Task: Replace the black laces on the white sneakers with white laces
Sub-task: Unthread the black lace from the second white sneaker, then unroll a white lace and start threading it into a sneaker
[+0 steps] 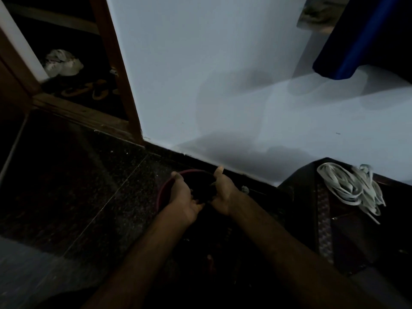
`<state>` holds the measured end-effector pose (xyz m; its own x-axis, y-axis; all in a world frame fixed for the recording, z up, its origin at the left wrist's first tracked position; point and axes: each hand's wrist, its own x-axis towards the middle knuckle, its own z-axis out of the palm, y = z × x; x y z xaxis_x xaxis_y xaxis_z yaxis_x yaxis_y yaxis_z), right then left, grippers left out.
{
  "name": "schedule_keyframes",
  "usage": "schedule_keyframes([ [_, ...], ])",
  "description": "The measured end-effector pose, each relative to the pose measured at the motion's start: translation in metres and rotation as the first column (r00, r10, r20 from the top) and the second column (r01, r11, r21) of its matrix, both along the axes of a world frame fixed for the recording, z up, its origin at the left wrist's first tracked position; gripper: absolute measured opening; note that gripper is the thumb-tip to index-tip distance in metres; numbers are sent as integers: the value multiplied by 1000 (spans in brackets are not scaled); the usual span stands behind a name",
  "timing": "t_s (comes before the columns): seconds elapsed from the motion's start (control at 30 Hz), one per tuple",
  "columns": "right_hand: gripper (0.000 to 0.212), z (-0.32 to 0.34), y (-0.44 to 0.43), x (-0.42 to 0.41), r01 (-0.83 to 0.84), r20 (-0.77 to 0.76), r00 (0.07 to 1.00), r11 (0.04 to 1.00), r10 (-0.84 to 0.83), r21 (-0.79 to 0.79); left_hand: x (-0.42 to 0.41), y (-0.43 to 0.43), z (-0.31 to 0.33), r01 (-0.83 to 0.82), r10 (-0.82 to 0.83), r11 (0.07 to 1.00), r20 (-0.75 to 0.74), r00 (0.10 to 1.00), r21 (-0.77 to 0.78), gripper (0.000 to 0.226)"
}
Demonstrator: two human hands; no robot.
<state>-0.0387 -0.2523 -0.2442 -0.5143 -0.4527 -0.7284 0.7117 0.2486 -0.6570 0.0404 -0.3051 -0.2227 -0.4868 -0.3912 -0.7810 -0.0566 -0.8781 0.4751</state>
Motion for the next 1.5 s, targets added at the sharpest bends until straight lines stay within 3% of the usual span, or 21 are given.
schedule_keyframes([
  [0.13,59,-6,-5,3,-52,-86,995,998,55,44,-8,-2,-1,18,-18,996,7,1000,-88,80],
  [0.27,50,-15,-9,4,-117,-317,941,993,120,29,-26,6,11,130,-153,964,-84,985,-231,38],
  [0.37,63,15,25,-19,-105,-520,841,988,147,110,-40,33,35,79,-140,959,-213,967,-271,23],
  [0.47,38,98,76,-30,-71,-732,631,959,257,276,-48,66,63,48,-211,883,-304,929,-467,17],
  [0.53,29,139,118,-47,-31,-822,441,922,359,386,-54,87,75,6,-308,714,-306,901,-700,21],
  [0.63,25,184,181,-70,14,-831,175,842,529,539,-66,114,82,-51,-473,281,-185,861,-958,25],
  [0.7,29,195,221,-88,36,-738,81,738,670,674,-74,132,83,-62,-567,29,-68,821,-998,36],
  [0.8,38,192,261,-98,-43,-554,-52,552,831,833,-81,154,73,-12,-663,-274,180,726,-962,57],
  [0.87,45,180,272,-100,-112,-450,-119,439,885,892,-81,165,66,62,-637,-413,337,694,-908,65],
  [0.93,54,172,277,-104,-134,-381,-134,364,915,922,-83,170,62,108,-613,-457,400,682,-883,66],
  [1.03,61,166,281,-112,-50,-339,-65,336,939,941,-86,172,62,104,-593,-475,406,695,-874,59],
  [1.2,33,159,292,-124,85,-393,39,389,919,917,-89,178,61,52,-623,-460,364,692,-886,45],
  [1.5,19,196,303,-125,143,-728,101,715,678,685,-94,177,52,-16,-634,-467,322,703,-884,53],
])
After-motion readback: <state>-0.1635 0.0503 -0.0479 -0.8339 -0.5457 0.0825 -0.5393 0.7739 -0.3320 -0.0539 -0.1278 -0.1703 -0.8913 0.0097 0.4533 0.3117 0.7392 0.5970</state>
